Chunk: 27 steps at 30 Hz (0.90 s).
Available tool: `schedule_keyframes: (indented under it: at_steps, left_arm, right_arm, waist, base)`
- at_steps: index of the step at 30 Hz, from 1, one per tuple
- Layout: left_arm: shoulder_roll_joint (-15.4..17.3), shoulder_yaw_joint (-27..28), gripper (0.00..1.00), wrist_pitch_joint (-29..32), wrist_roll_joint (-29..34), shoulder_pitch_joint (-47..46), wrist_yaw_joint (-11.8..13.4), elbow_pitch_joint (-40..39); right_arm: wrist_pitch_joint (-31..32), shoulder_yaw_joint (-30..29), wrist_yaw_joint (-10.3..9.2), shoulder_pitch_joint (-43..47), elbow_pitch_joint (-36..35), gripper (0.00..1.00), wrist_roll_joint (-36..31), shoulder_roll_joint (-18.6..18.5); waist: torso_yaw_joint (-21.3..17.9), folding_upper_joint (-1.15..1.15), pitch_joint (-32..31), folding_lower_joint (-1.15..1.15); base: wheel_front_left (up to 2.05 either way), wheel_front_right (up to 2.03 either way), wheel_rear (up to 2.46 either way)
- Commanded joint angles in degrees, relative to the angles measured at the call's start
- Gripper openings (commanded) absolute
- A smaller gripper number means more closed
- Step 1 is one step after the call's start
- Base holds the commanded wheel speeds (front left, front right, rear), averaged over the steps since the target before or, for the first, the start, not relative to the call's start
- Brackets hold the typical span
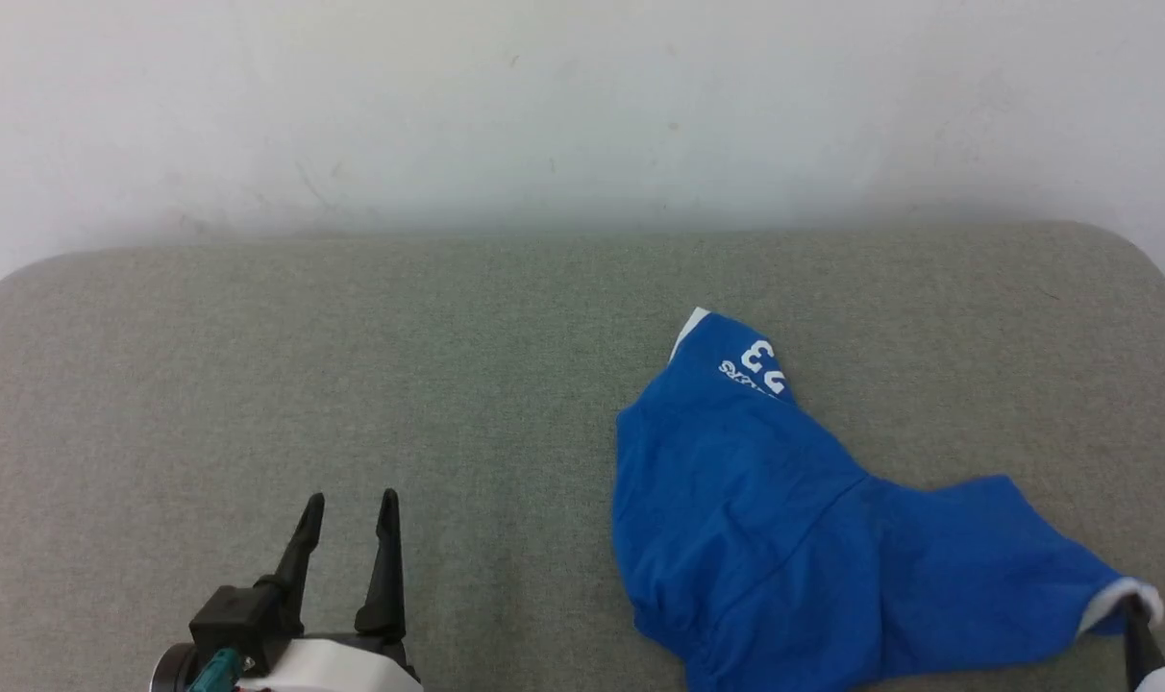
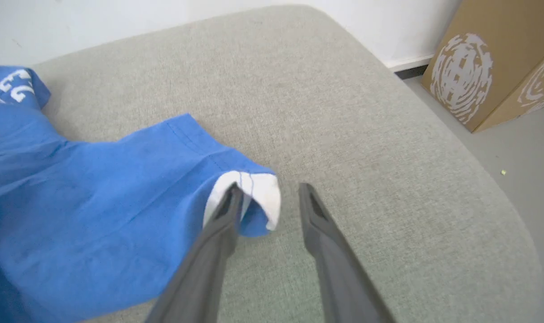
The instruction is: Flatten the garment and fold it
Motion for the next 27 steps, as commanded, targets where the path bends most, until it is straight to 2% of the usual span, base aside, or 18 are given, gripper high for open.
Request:
schedule_keyframes:
  at_steps: [1, 5, 9, 22, 27]
  left_arm:
    - [0.30, 0.01, 1.00, -0.23, 0.35, 0.07, 0.19, 0.25]
    - [0.28, 0.01, 1.00, -0.06, 0.08, 0.43, 0.51, 0.70]
    - [-0.04, 0.02, 1.00, 0.16, -0.30, 1.04, 1.07, 0.98]
    - [-0.34, -1.35, 1.00, 2.55, -0.56, 1.75, 2.04, 1.91]
    - [-1.93, -5.52, 1.00, 8.21, -1.45, -1.23, -0.32, 3.02]
  right_arm:
    - [-2.69, -0.63, -0.04, -0.66, -0.82, 1.00, 0.07, 0.18]
    - [-10.91, -2.00, -0.04, -0.87, -4.33, 1.00, -2.08, 1.09]
    - [-13.52, 0.80, -0.04, -0.94, -9.35, 1.00, -4.10, 1.96]
    - [-11.05, 17.93, -0.04, 3.45, -21.52, 1.00, -3.30, 2.39]
    - [-9.65, 20.69, -0.04, 5.19, -23.98, 1.00, -2.77, 2.39]
  waist:
    - [-0.02, 0.00, -0.13, 0.00]
    - [-0.01, 0.00, -0.74, 0.00]
    - [0.05, 0.00, -1.58, 0.00]
    - [1.15, 0.00, -4.33, 0.00]
    - [1.01, 0.00, -3.62, 0.00]
  base:
    - [0.00, 0.00, 0.00]
    - [0.00, 0.00, 0.00]
    - [0.00, 0.00, 0.00]
    - [0.00, 0.00, 0.00]
    - [0.00, 0.00, 0.00]
